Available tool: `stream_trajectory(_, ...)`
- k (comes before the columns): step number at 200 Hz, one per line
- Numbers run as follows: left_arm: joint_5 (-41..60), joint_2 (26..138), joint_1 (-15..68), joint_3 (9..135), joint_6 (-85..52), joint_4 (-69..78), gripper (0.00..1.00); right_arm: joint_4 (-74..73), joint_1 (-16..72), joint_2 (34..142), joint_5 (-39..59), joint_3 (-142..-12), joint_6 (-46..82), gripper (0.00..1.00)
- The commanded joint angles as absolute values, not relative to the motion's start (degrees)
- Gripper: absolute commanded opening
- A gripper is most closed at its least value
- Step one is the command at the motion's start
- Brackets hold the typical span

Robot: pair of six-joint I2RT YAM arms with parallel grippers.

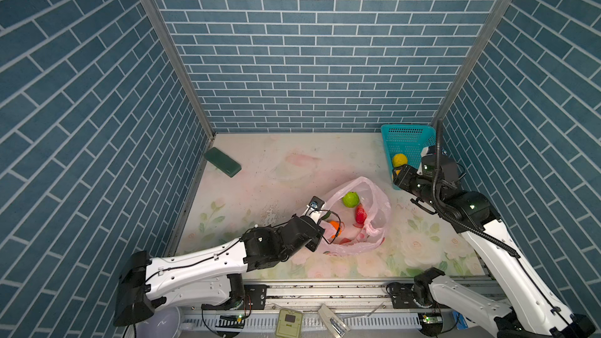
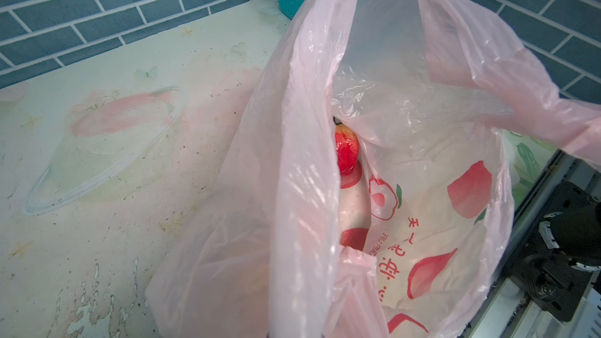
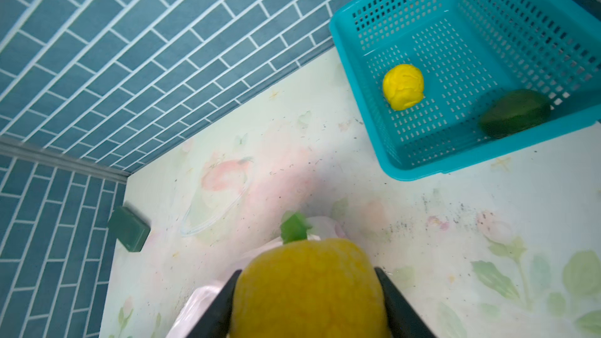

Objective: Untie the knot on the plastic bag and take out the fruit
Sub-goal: 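Carry the lemon to the teal basket and open the right gripper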

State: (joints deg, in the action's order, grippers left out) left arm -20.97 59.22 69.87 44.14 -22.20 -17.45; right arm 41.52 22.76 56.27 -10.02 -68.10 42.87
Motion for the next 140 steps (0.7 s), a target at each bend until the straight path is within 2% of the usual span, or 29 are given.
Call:
stream_trajectory(1,-21.7,59.2,69.5,45.6,-22.0,-19.0,0.00,36.6,15.9,59.6,-4.3,-68.2,38.5,0.45)
stream_trajectory(62,-21.7,59.6,69.4,46.0,-22.1,-18.3,0.00,24.7,0.6,76.4,2.1,-70.0,36.2,0.45)
stream_trajectory(117,-21.5,60.2,69.5,45.8,-22.4,-17.3,0.00,23.2,-5.5,93.4,3.6,-77.3,32.1,0.45)
stream_trajectory(140,-21.6,60.2,69.6,45.9,-22.6,-17.3,0.00,23.6,-6.3,97.8,3.5,-79.6,30.6,0.49)
